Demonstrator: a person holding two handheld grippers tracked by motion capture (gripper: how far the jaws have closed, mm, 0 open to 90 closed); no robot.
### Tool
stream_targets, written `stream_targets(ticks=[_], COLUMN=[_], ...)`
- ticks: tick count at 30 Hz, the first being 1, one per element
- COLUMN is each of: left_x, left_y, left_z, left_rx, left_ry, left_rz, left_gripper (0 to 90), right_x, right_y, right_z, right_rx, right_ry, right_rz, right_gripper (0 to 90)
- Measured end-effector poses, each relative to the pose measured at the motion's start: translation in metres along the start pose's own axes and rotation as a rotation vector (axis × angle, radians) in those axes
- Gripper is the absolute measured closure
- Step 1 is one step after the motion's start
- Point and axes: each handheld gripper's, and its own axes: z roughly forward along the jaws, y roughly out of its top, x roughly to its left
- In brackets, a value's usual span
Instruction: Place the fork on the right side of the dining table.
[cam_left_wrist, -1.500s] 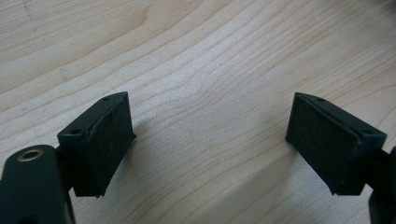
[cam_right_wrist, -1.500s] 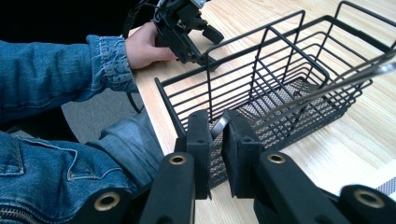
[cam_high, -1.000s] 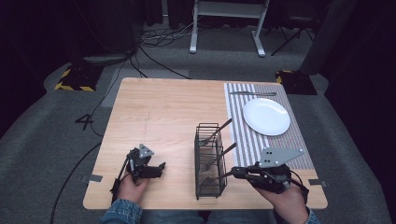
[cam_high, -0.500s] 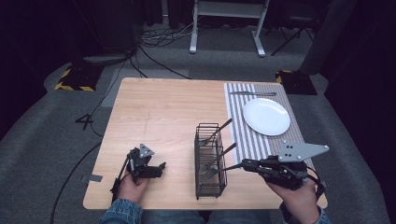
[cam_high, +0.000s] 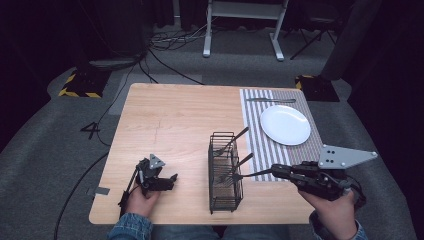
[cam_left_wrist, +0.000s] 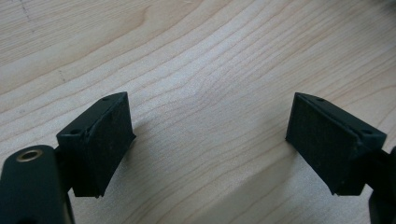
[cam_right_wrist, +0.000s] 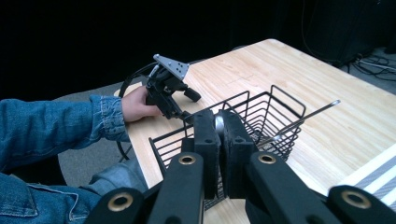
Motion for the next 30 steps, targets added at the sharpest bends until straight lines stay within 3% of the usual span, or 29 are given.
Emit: stream_targets(ticks=[12,30], left_x=[0.0,0.0], left_y=[0.0,0.0], left_z=[0.0,0.0], left_rx=[0.0,-0.001], left_ry=[0.001,-0.001], left_rz=[0.001,-0.002], left_gripper=[14.7,14.7], right_x=[-0.006,-0.019], right_y=[0.002,0.0], right_z=[-0.027,-0.051], right_rx=[-0.041,-0.034], right_ry=[-0.033,-0.119], right_rz=[0.013,0.023], right_gripper=[87.0,87.0])
